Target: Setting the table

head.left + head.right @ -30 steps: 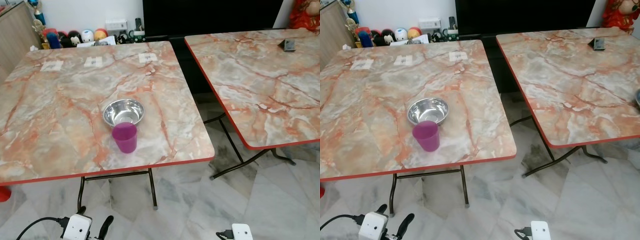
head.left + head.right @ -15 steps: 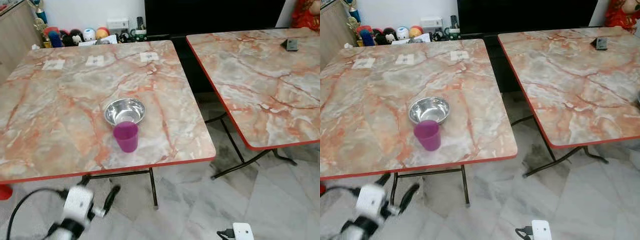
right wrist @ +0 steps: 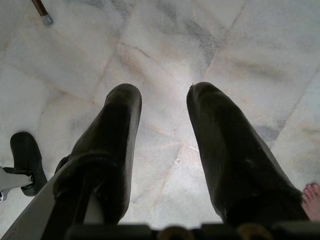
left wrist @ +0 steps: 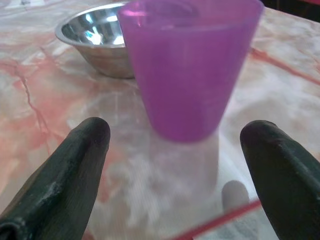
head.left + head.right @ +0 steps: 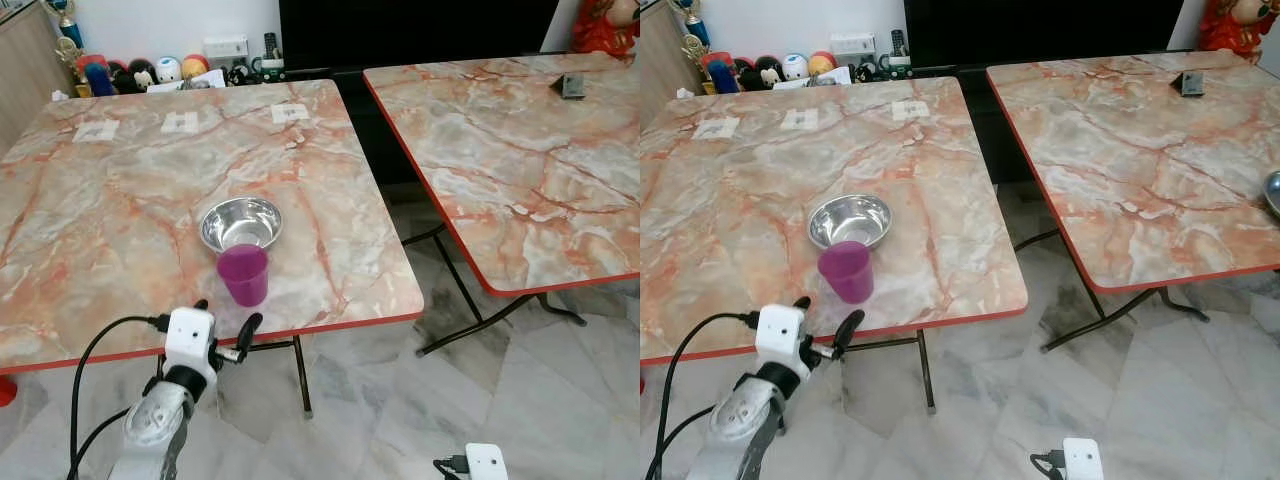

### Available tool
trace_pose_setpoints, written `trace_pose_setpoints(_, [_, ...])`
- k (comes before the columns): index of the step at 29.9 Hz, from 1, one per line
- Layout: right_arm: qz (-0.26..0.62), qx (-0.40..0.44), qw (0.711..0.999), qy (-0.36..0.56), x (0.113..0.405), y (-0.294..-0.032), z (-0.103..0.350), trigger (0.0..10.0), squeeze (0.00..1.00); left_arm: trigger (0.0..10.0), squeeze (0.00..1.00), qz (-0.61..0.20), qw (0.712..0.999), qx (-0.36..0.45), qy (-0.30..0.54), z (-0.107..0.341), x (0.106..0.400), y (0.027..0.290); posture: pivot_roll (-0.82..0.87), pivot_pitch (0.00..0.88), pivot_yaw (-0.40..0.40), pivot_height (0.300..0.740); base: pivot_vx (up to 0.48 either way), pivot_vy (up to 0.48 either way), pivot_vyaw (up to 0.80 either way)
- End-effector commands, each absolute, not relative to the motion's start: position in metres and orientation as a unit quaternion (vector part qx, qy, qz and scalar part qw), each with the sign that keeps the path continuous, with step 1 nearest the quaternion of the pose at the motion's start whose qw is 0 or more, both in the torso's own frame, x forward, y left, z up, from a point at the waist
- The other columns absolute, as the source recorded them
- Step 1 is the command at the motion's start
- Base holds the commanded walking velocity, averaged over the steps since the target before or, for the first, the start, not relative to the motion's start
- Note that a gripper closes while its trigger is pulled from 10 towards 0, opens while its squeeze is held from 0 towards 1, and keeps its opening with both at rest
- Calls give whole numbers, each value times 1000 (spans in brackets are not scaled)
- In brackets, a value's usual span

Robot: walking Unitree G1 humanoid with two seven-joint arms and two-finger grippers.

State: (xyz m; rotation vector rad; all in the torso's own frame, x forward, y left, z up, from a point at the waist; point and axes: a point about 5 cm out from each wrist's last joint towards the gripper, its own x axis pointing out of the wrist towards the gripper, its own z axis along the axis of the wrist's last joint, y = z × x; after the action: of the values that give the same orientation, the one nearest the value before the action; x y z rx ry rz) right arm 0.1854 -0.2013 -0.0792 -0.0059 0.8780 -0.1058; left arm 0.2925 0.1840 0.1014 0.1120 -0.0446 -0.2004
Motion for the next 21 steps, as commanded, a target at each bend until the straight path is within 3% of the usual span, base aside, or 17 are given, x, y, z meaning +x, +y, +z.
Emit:
trace_pose_setpoints(1, [-52, 0, 901, 430, 182, -200, -81, 10000, 0, 10000, 0, -89, 994, 57, -6, 96, 294, 187, 21, 118, -3, 740, 0, 0, 0])
trace_pose_setpoints(21, [-56, -3, 902, 428, 183, -200, -81, 10000, 0, 10000, 0, -74, 995, 60, 12, 92, 317, 181, 4, 122, 1, 740, 0, 0, 0])
